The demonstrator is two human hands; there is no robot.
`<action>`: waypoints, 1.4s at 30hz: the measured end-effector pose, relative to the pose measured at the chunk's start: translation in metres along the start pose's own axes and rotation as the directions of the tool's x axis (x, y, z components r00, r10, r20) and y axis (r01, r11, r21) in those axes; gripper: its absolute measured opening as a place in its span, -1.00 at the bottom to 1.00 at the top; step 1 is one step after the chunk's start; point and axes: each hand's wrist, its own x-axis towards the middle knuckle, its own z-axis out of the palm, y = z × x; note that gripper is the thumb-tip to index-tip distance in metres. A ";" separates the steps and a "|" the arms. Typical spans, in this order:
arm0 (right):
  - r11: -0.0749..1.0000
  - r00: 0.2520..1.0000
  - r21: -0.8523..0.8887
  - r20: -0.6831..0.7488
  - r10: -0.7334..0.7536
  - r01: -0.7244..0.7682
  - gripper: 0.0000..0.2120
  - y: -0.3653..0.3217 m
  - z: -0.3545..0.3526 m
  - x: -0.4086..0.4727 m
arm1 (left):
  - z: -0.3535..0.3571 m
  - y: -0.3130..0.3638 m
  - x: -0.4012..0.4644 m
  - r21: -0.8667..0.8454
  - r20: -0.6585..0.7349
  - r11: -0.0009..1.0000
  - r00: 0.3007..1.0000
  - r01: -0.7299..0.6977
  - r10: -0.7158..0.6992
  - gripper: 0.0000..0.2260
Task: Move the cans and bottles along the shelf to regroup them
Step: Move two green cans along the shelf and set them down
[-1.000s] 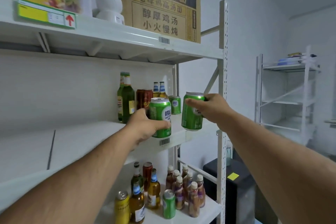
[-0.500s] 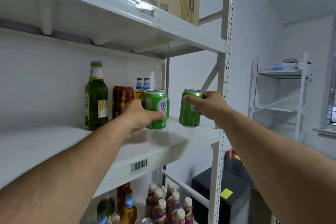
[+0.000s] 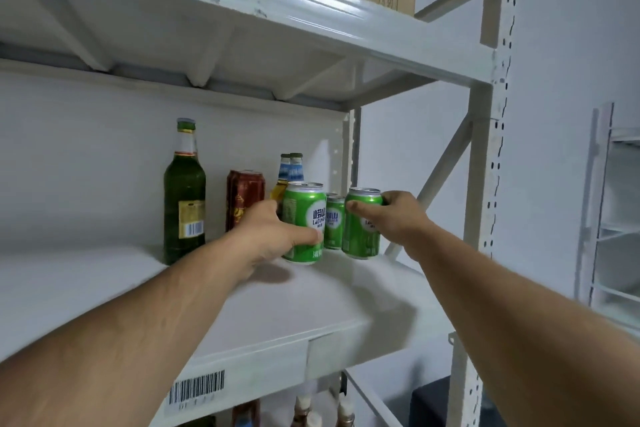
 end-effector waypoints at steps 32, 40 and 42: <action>0.994 0.937 0.111 0.348 -0.041 0.002 -0.69 0.065 0.014 0.085 | 0.064 -0.009 0.017 0.012 -0.161 0.991 0.978 0.136 -0.133 -0.69; 0.999 0.935 0.040 0.356 -0.011 -0.003 -0.53 0.068 0.010 0.086 | 0.069 -0.010 0.020 0.021 -0.169 0.991 0.977 0.134 -0.128 -0.66; 1.000 0.949 -0.024 0.314 -0.002 0.010 -0.37 0.064 0.003 0.086 | 0.074 -0.007 0.023 0.019 -0.168 0.991 0.977 0.136 -0.131 -0.67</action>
